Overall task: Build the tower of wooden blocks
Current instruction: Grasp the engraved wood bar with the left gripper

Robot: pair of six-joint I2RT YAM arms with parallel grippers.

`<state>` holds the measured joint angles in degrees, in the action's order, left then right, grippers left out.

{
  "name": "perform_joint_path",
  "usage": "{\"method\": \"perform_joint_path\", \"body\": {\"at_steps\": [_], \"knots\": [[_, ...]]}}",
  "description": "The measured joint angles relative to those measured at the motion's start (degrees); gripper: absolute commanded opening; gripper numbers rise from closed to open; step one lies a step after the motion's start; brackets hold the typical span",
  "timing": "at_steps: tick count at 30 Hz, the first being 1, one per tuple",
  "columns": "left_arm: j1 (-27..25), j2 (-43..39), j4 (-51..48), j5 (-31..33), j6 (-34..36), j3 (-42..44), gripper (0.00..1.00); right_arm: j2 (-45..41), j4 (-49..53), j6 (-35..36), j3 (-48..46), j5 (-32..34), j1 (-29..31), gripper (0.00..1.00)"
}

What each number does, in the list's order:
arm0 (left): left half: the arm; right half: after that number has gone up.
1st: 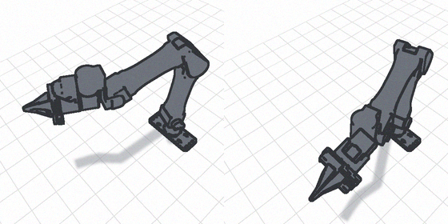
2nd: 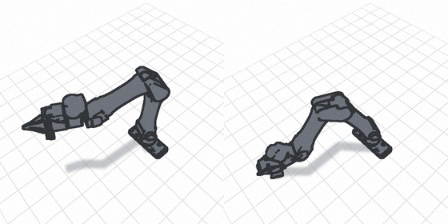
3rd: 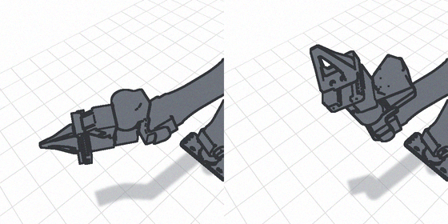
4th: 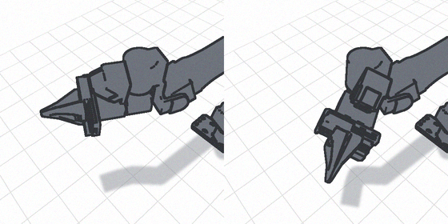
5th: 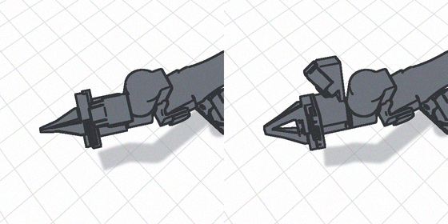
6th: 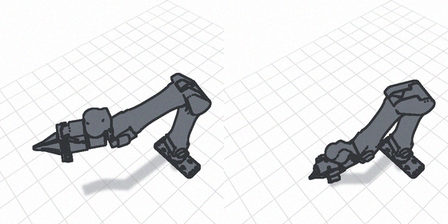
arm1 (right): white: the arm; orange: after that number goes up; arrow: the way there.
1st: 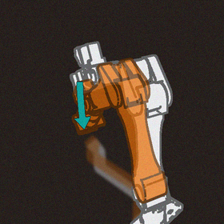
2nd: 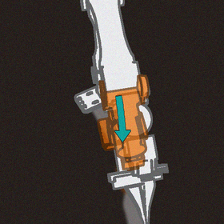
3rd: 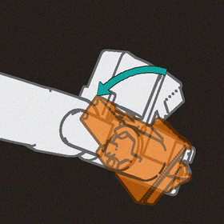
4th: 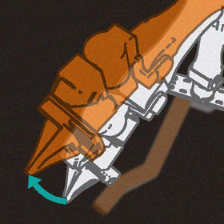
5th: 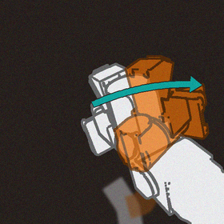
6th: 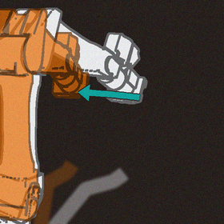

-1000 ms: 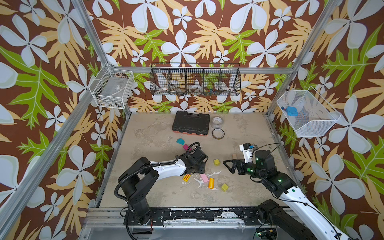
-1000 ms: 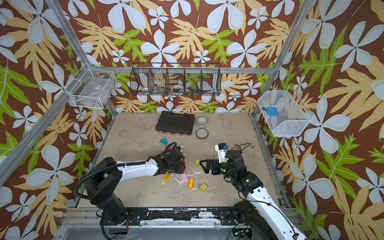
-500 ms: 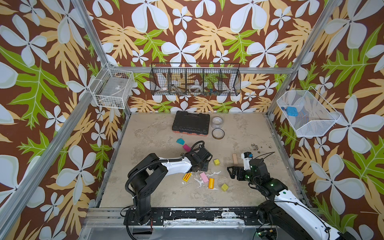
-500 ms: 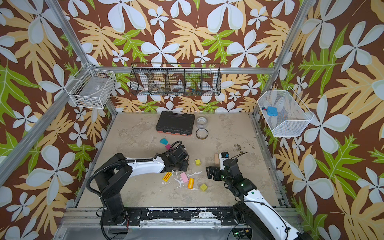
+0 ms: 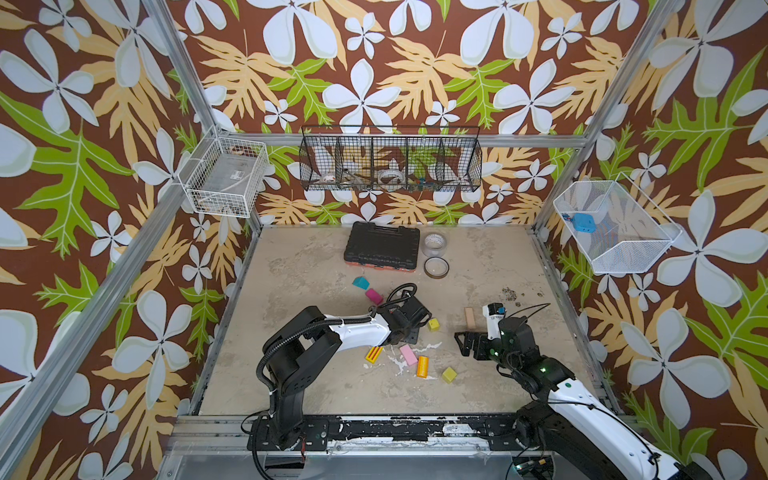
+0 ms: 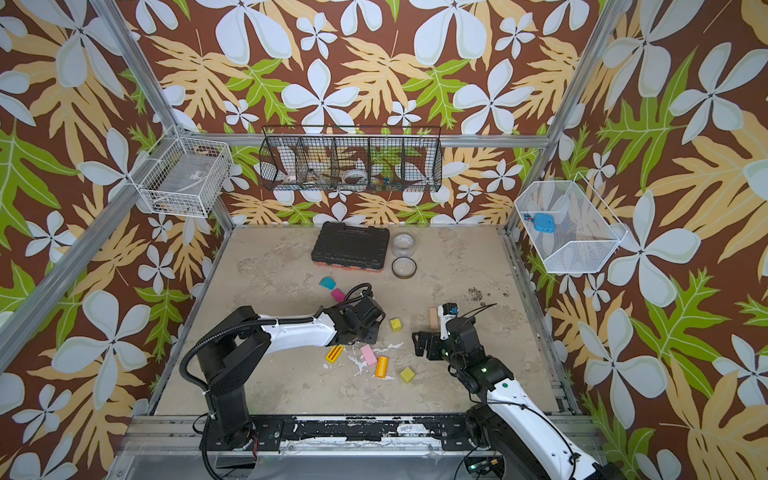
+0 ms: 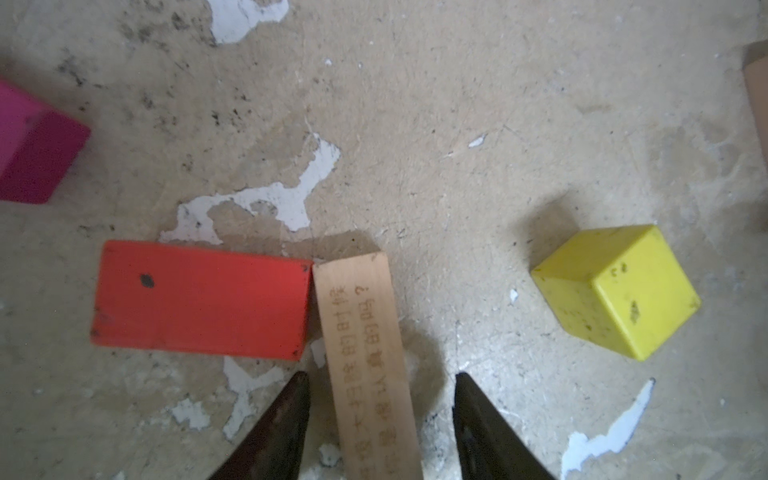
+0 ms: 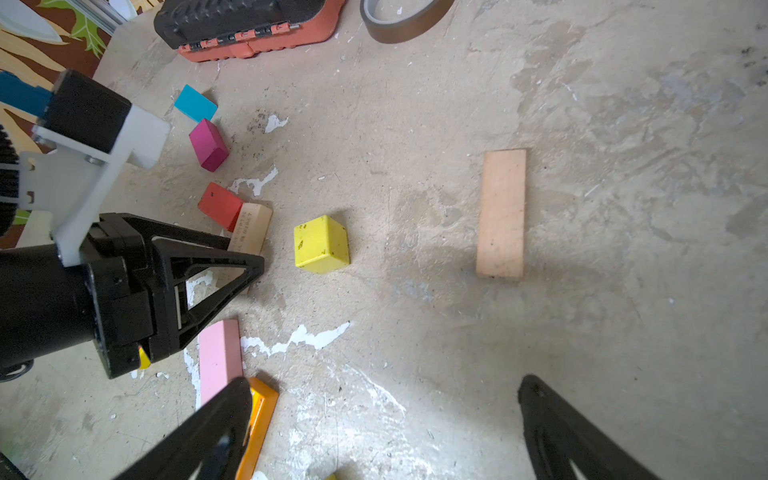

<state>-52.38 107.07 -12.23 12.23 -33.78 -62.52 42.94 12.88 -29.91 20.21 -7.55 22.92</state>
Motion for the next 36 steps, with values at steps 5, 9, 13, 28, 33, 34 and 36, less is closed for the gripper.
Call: {"method": "perform_joint_path", "body": {"at_steps": [5,9,13,28,33,34,36], "knots": [[0.0,1.2,0.2,0.9,0.0,-1.1,0.48,0.4,0.0,0.1,0.0,0.0,0.0,1.0],[-0.1,2.1,0.2,1.6,0.0,-1.9,0.41,0.3,0.0,0.1,0.0,0.0,0.0,1.0],[-0.1,2.5,-0.2,2.4,0.0,-2.4,0.36,0.4,0.0,0.1,0.0,-0.1,0.0,1.0],[-0.3,0.7,-2.4,-0.1,-1.2,-2.9,0.22,0.8,0.0,0.1,0.0,-0.2,0.0,1.0],[-0.7,-2.0,-5.1,-0.1,-1.8,-6.6,0.21,1.3,-0.2,0.1,0.0,-0.2,0.0,1.0],[-0.9,-2.4,-5.4,0.0,-2.0,-7.8,0.21,1.4,-0.3,0.1,0.0,-0.2,0.0,1.0],[-1.6,-2.4,-6.1,0.2,-2.0,-10.1,0.21,1.6,-0.5,0.1,0.0,-0.2,0.0,1.0]]}}
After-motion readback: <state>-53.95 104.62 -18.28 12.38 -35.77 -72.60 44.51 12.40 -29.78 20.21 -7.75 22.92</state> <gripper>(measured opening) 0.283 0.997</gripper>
